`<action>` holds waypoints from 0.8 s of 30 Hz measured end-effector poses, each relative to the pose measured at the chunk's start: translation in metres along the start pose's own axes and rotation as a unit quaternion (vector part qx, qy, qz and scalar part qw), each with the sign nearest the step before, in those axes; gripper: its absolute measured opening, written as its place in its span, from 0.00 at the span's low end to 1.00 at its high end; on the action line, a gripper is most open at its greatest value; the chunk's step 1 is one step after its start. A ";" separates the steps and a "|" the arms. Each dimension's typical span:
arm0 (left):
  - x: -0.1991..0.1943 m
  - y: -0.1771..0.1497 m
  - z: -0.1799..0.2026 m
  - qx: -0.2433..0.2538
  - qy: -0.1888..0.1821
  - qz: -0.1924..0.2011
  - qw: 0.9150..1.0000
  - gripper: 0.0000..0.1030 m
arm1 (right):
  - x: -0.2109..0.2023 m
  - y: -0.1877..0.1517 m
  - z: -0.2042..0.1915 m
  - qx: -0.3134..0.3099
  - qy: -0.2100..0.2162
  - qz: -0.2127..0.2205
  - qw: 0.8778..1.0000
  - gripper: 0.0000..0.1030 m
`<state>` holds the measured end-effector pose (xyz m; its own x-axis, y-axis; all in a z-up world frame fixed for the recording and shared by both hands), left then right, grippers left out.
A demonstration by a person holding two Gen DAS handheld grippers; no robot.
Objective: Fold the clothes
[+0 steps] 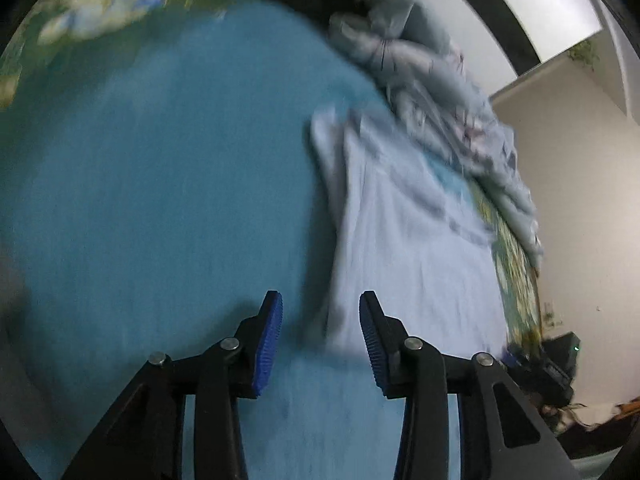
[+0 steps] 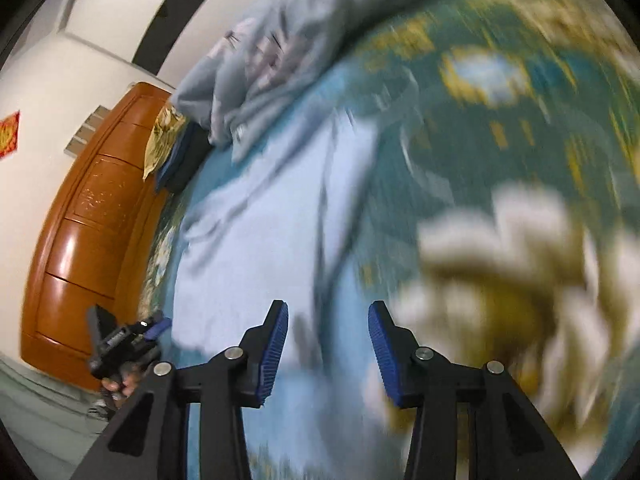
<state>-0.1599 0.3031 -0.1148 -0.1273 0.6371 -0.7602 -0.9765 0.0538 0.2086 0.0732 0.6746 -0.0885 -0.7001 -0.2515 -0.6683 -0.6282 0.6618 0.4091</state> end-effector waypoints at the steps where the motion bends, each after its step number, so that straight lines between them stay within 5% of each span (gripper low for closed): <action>1: -0.003 -0.012 -0.001 0.003 -0.003 -0.001 1.000 0.40 | -0.002 -0.009 0.001 0.012 0.009 0.002 1.000 0.45; 13: 0.026 -0.008 0.007 -0.055 -0.058 0.026 0.996 0.41 | 0.029 -0.012 -0.022 0.054 0.057 0.033 0.996 0.41; 15: 0.027 -0.007 0.007 -0.061 -0.057 0.036 0.996 0.33 | 0.030 -0.010 -0.022 0.063 0.059 0.045 0.995 0.30; 17: 0.031 -0.006 0.008 -0.067 -0.045 0.038 0.996 0.10 | 0.029 -0.008 -0.019 0.073 0.057 0.053 0.994 0.11; 18: 0.033 -0.006 0.009 -0.074 -0.047 0.037 0.995 0.10 | 0.029 -0.007 -0.017 0.076 0.055 0.056 0.994 0.05; 24: 0.006 -0.022 0.015 -0.078 -0.057 0.042 0.994 0.08 | 0.005 -0.014 -0.031 0.056 0.051 0.065 0.995 0.04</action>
<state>-0.1366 0.3172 -0.1145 -0.1971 0.7175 -0.6681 -0.9796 -0.1171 0.1633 0.0678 0.6420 -0.0781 -0.8074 -0.2255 -0.5452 -0.4923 0.7669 0.4119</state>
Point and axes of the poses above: each gripper's, at about its wrist camera, not at the fingertips, and x roughly the way its jaws point, z to its right, y to its top, the point moved 6 cm from there along x, roughly the way its jaws point, and after that the axes turned 9 degrees about -x, right-handed, at the moved point
